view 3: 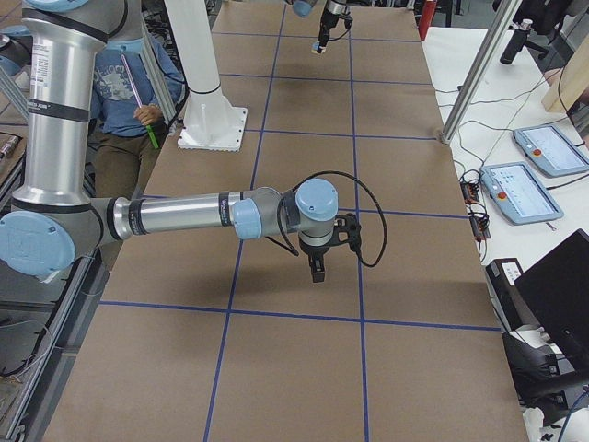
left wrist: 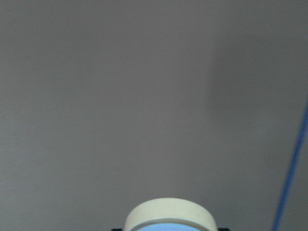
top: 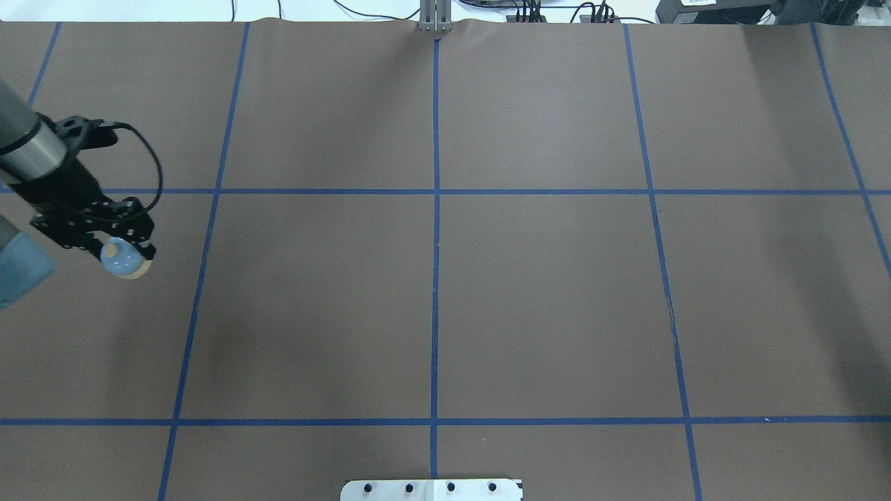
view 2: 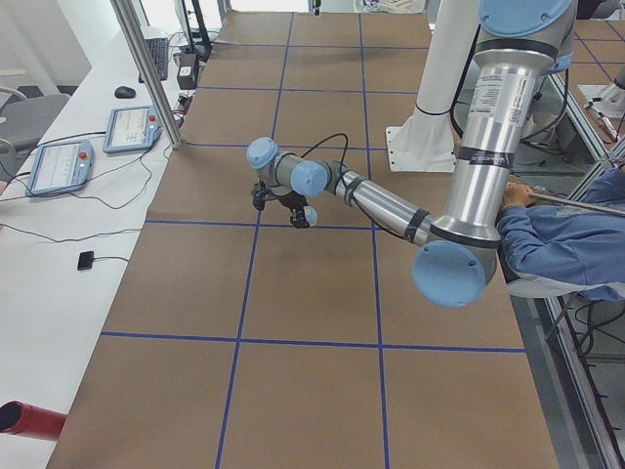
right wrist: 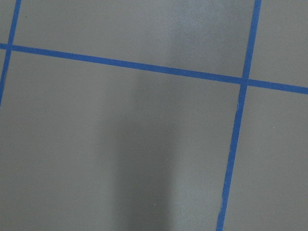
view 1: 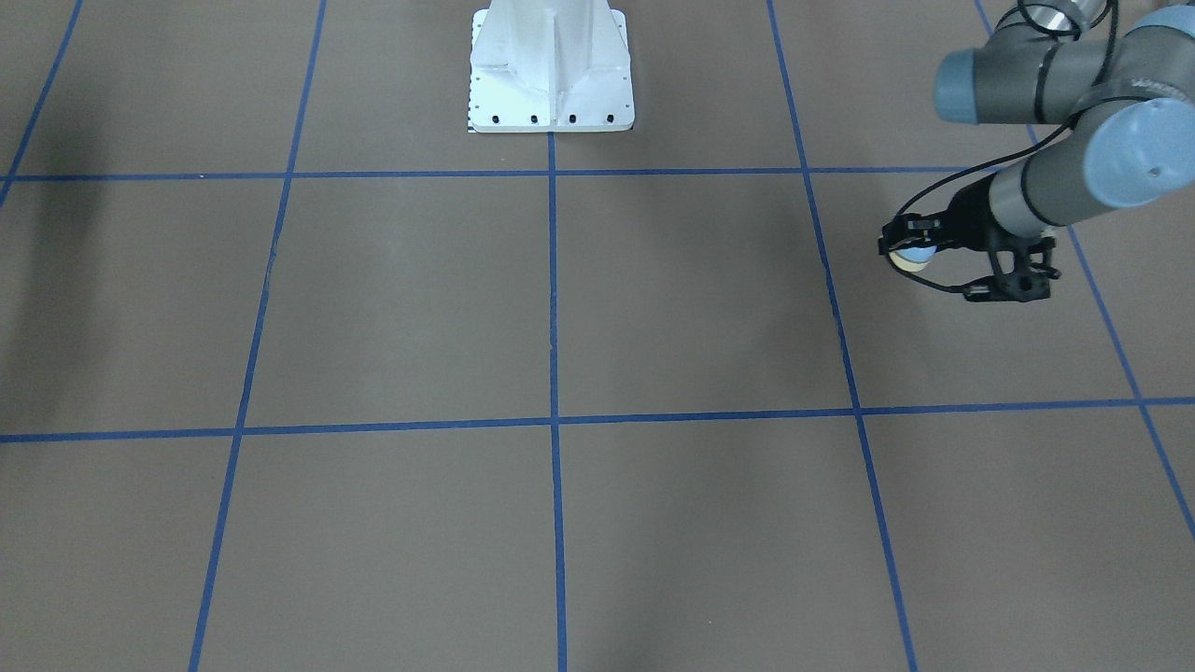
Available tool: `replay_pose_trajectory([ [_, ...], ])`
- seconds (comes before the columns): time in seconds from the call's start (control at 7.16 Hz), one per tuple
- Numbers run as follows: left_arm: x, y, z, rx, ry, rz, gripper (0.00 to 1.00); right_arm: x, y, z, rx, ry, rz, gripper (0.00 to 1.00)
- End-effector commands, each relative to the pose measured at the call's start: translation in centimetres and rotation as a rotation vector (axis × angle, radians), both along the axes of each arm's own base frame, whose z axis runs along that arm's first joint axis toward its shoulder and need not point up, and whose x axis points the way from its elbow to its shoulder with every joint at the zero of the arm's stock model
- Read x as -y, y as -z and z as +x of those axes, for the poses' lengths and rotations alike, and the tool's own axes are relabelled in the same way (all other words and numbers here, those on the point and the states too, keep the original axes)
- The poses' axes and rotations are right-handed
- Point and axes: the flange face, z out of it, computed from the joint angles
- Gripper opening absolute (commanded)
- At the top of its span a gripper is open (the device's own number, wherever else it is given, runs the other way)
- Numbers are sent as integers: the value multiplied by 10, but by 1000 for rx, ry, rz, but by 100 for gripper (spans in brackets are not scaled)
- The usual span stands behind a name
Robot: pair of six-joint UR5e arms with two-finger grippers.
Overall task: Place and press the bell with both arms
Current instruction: 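Carry the bell with the left gripper toward the table center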
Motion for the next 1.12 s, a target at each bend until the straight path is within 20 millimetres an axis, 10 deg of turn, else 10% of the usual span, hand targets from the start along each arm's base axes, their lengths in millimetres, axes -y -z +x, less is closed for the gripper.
replay_pose_trajectory([
  [0.0, 15, 125, 129, -20, -10, -63, 0, 3, 0, -7, -5, 13, 1, 100],
  [0.42, 53, 246, 279, 27, -73, -32, 0, 3, -3, -13, -4, 26, -7, 100],
  [0.98, 54, 235, 339, 77, -43, 53, 15, 3, -9, -16, -5, 34, -17, 100],
])
